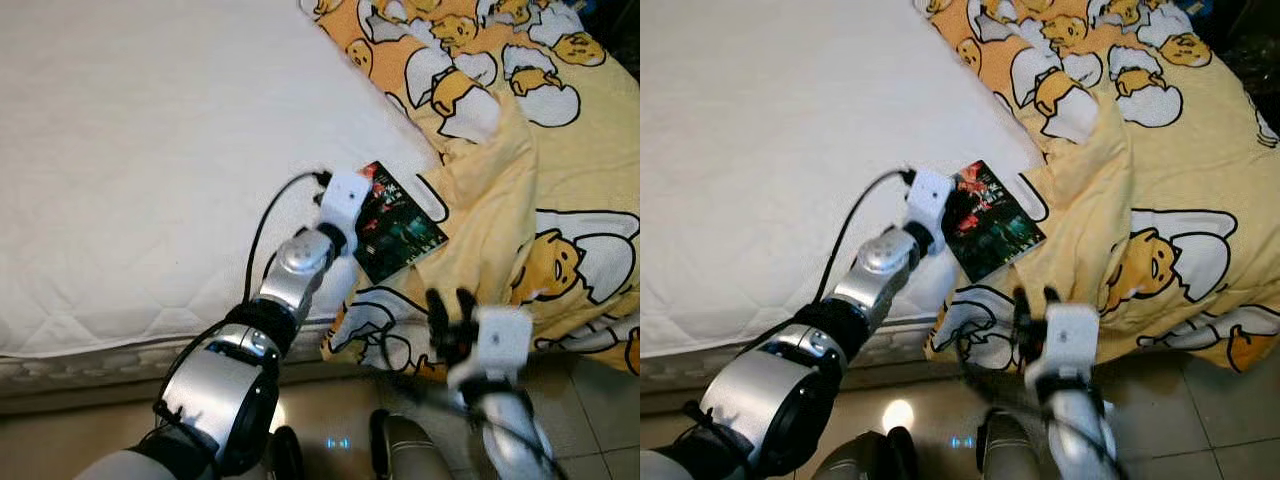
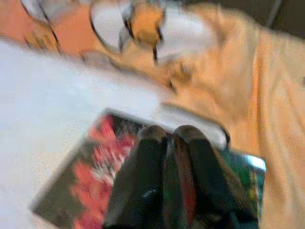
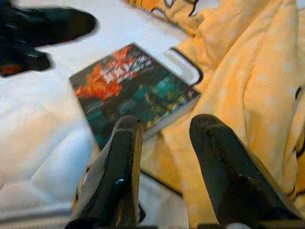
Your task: Clean up the room
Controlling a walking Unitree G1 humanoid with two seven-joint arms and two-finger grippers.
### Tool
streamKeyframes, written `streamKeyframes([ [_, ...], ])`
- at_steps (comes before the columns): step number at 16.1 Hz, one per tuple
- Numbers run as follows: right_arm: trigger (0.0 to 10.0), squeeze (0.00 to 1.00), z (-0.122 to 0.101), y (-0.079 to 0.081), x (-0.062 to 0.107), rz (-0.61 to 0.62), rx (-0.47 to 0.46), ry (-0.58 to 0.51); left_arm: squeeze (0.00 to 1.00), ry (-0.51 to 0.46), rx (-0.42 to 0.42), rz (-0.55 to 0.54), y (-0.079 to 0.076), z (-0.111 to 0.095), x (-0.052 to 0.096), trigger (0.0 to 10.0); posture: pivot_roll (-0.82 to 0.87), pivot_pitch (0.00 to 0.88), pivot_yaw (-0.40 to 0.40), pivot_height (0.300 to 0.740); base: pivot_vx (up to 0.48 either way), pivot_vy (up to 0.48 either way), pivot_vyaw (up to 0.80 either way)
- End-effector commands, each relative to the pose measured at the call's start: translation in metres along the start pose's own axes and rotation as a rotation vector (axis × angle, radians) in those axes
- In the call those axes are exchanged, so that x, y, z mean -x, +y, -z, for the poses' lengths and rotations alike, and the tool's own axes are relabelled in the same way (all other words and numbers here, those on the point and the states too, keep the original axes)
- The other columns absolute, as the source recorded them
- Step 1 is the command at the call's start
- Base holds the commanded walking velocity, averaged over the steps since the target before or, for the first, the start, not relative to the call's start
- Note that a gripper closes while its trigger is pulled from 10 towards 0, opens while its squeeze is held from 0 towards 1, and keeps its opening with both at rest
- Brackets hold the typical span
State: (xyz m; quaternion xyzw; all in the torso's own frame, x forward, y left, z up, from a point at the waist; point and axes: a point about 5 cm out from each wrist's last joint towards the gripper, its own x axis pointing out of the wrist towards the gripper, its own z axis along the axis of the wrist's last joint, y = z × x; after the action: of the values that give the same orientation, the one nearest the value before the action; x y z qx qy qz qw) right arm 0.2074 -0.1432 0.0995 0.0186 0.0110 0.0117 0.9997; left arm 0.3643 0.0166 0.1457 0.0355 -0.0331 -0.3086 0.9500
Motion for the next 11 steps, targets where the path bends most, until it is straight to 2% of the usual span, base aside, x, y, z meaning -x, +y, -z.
streamKeyframes([
  [1,10.0,0.00,-0.001,-0.008,-0.007,0.036,-0.026,-0.016,0.00,-0.031,-0.009,-0.027,0.000,0.006,0.009,0.0,-0.19,0.074,0.086,0.740,0.000,0.000,0.00],
  [2,10.0,0.00,-0.002,-0.010,-0.010,0.041,-0.025,-0.025,0.00,-0.036,-0.014,-0.036,0.003,0.008,0.012,0.0,-0.19,0.074,0.086,0.740,0.000,0.000,0.00],
  [3,10.0,0.00,-0.010,-0.022,-0.022,0.083,-0.027,-0.065,0.00,-0.034,0.013,-0.138,0.025,0.018,0.031,0.0,-0.16,0.035,0.078,0.740,0.000,0.000,0.00],
  [5,10.0,0.00,-0.013,-0.032,-0.030,0.118,-0.031,-0.083,0.00,-0.018,0.026,-0.197,0.038,0.023,0.041,0.0,-0.14,0.004,0.071,0.740,0.000,0.000,0.00],
  [6,10.0,0.00,-0.014,-0.039,-0.035,0.145,-0.024,-0.094,0.00,0.003,-0.045,-0.241,0.048,0.023,0.049,10.0,-0.12,0.000,0.065,0.740,0.000,0.000,0.00],
  [7,10.0,0.00,-0.014,-0.042,-0.039,0.155,-0.023,-0.099,0.54,0.009,-0.065,-0.254,0.050,0.022,0.052,10.0,-0.11,0.000,0.061,0.740,0.000,0.000,0.00],
  [8,10.0,0.00,-0.015,-0.045,-0.044,0.167,-0.022,-0.106,1.00,0.010,-0.085,-0.264,0.050,0.022,0.055,10.0,-0.10,0.000,0.057,0.740,0.000,0.000,0.00],
  [11,10.0,0.00,-0.017,-0.046,-0.057,0.165,-0.030,-0.122,1.00,0.025,-0.073,-0.389,0.052,0.022,0.066,10.0,-0.07,0.000,0.044,0.740,0.000,0.000,0.00],
])
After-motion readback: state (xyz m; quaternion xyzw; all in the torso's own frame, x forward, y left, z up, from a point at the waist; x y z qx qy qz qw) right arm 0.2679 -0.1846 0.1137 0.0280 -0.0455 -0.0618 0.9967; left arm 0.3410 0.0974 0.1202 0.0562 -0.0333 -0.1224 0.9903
